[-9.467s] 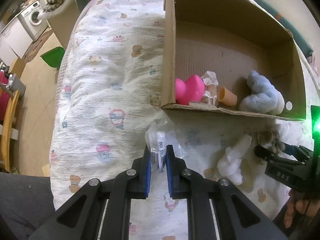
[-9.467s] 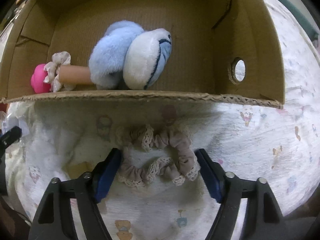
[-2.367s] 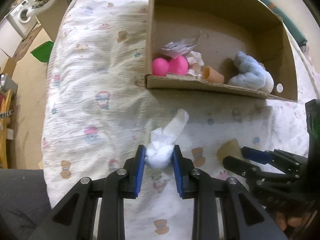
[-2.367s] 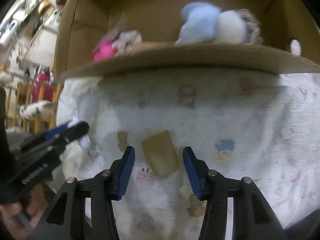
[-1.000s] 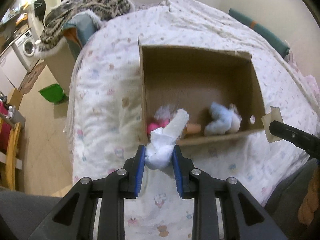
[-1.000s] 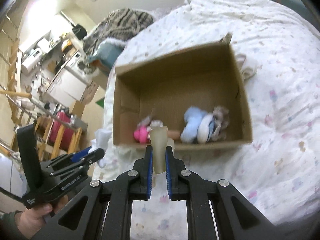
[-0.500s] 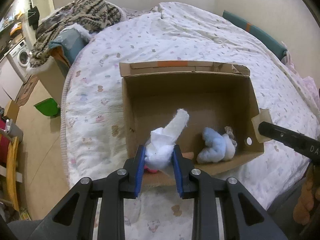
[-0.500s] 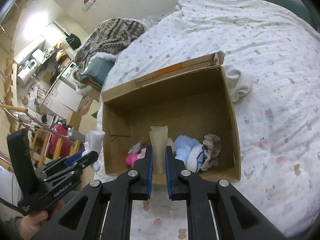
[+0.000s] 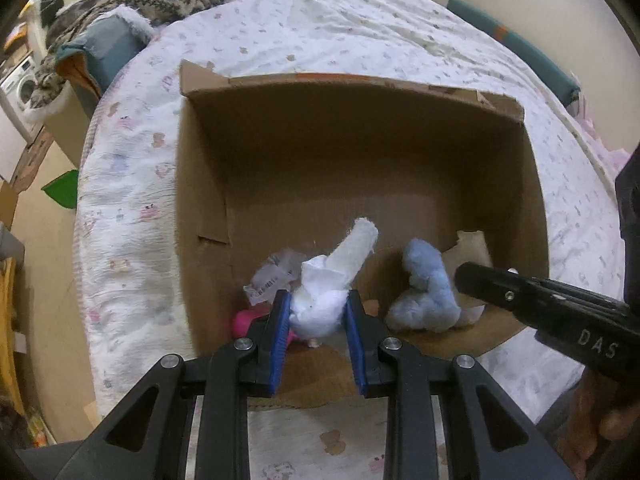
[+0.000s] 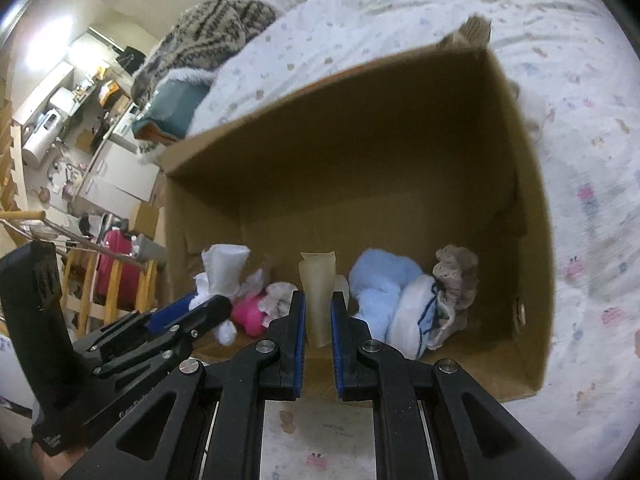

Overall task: Organize soft objects
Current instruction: 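Carry the white cloth and beige sock into the box with both tools, then open both tools to release the items in the box and withdraw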

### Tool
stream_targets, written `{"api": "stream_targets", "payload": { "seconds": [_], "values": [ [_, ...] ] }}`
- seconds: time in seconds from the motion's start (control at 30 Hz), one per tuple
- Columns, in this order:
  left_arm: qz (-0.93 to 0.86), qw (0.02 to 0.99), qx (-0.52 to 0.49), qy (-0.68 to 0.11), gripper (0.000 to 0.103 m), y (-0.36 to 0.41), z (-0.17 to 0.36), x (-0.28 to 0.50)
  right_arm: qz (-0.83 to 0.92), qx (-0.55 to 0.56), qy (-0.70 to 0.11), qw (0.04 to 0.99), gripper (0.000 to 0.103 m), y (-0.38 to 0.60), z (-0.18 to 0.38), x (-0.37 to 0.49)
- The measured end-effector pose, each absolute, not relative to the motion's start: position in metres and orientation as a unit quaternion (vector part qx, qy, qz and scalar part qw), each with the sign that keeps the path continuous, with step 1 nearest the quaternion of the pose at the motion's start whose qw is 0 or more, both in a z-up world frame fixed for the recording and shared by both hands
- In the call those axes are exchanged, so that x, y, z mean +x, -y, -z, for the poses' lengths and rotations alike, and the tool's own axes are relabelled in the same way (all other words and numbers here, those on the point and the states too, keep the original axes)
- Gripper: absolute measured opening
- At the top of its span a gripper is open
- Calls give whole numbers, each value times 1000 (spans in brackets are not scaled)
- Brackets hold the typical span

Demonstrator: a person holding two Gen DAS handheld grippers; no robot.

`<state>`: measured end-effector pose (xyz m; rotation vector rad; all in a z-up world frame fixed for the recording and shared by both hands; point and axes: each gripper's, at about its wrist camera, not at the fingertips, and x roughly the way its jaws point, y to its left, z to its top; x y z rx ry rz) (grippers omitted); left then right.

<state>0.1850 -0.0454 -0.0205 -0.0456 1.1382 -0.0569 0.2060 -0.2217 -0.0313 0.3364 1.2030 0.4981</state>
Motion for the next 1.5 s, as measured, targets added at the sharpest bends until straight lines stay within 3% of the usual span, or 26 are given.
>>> {"api": "stream_targets", "payload": {
  "seconds": [0.53, 0.6, 0.67, 0.7, 0.73, 0.93, 0.97, 1.0, 1.03, 1.3, 1.5],
  "values": [
    [18, 840, -21, -541, 26, 45, 26, 182, -227, 178, -556, 780, 14, 229, 40, 206],
    [15, 841, -22, -540, 31, 44, 23, 181, -227, 180, -554, 780, 14, 231, 39, 205],
    [13, 843, -24, -537, 52, 42, 21, 179, -227, 182, -552, 781, 14, 234, 39, 204],
    [10, 846, -26, -533, 57, 42, 20, 178, -227, 184, -552, 781, 15, 235, 39, 204],
    [7, 849, -24, -528, 61, 42, 18, 177, -229, 188, -552, 780, 17, 235, 38, 203],
    [0, 853, -18, -521, 61, 41, 12, 172, -223, 202, -546, 782, 38, 243, 33, 202],
    [-3, 854, -22, -520, 61, 39, 10, 171, -222, 209, -544, 781, 43, 245, 31, 201],
    [-4, 855, -27, -518, 61, 38, 8, 170, -223, 216, -541, 782, 60, 248, 29, 201],
    [-6, 857, -29, -514, 61, 35, 5, 170, -220, 221, -535, 785, 69, 251, 26, 200],
    [-28, 880, -47, -472, 61, 23, -25, 147, -192, 185, -486, 832, 70, 262, -13, 181],
    [-35, 899, -48, -434, 61, 7, -49, 122, -169, 138, -459, 861, 81, 265, -32, 151]
  ]
}}
